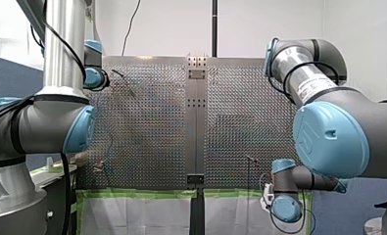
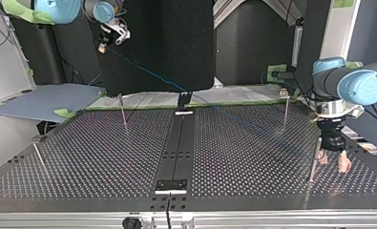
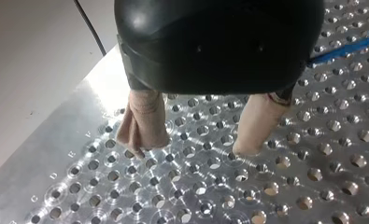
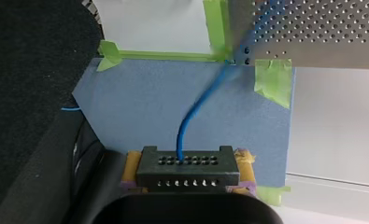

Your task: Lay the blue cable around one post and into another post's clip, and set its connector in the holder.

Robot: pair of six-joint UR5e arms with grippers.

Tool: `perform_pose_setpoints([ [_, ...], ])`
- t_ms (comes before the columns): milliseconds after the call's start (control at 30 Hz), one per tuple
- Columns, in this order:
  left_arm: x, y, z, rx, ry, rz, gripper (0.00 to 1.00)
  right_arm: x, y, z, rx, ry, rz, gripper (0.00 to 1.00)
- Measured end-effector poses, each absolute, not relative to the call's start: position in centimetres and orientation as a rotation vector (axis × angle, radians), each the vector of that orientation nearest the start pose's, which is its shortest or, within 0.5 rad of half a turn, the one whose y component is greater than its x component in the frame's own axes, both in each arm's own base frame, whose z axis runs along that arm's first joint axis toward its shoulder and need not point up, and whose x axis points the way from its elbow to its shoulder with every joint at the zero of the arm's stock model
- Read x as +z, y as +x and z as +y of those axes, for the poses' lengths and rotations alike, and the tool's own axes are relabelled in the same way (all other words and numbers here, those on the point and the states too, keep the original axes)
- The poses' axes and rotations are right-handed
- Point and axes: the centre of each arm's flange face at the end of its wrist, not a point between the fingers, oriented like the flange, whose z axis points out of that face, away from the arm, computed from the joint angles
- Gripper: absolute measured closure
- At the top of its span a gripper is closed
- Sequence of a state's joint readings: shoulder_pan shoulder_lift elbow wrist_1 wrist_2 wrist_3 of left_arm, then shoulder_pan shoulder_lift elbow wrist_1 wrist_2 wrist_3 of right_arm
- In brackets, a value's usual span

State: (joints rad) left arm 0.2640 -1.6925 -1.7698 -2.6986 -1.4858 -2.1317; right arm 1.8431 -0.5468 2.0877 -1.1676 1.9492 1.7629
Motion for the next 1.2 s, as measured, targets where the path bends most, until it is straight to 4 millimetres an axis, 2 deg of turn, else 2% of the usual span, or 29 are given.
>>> perform_pose_setpoints([
  [400, 37.4, 55.3, -0.2, -0.315, -0.514, 1.360, 0.00, -12.2, 18.4, -46.1, 1.091, 1.208, -1.442, 1.00],
  [633, 37.4, 55.3, -0.3, -0.315, -0.514, 1.360, 0.00, -10.1, 16.2, -49.8, 1.137, 1.149, -1.350, 1.00],
  [1033, 37.4, 55.3, -0.3, -0.313, -0.514, 1.361, 0.00, -8.8, 11.4, -53.3, 1.188, 1.101, -1.353, 1.00],
  [1200, 37.4, 55.3, -0.3, -0.313, -0.515, 1.361, 0.00, -8.6, 11.2, -54.7, 1.184, 1.143, -1.320, 1.00],
])
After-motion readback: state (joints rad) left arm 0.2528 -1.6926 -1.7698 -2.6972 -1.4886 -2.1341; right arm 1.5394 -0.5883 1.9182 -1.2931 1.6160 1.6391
